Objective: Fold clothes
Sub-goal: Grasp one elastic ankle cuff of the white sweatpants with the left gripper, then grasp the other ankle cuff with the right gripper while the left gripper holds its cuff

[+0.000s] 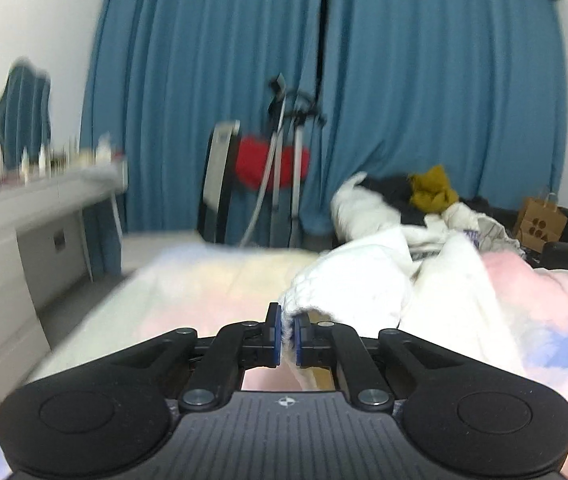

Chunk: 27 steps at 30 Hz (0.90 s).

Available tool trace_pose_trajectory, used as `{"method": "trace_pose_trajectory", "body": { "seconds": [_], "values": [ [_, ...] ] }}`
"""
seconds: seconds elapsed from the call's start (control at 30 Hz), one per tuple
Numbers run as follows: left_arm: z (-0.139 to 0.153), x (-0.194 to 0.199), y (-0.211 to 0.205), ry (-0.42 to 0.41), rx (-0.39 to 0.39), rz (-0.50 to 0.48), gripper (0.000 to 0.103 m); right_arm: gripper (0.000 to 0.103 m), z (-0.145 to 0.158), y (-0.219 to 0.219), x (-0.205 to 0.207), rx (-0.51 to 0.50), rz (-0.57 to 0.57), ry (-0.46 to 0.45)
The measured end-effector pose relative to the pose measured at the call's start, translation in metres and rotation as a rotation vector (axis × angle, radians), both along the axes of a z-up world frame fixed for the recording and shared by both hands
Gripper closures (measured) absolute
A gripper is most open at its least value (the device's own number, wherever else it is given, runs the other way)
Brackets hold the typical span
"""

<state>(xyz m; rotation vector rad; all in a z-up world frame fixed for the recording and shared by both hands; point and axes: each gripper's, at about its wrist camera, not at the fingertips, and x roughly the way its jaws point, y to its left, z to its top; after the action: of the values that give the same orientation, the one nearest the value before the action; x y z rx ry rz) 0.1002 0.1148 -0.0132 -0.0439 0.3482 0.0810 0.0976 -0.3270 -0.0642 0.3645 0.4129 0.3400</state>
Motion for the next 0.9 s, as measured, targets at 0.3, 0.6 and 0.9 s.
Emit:
{"method": "trace_pose_trajectory", "body": {
  "seconds": [0.3, 0.6, 0.9],
  "values": [
    [0.002, -0.007, 0.027, 0.073, -0.170, -0.024, 0.049, 0.000, -0.057, -0.015, 0.057, 0.165, -0.055, 0.238],
    [0.026, -0.019, 0.027, -0.018, -0.291, -0.083, 0.004, 0.007, -0.074, 0.016, 0.057, 0.337, 0.131, 0.243],
    [0.015, 0.009, -0.013, 0.007, -0.157, -0.142, 0.000, 0.031, -0.101, 0.049, 0.066, 0.362, 0.216, 0.364]
  ]
}}
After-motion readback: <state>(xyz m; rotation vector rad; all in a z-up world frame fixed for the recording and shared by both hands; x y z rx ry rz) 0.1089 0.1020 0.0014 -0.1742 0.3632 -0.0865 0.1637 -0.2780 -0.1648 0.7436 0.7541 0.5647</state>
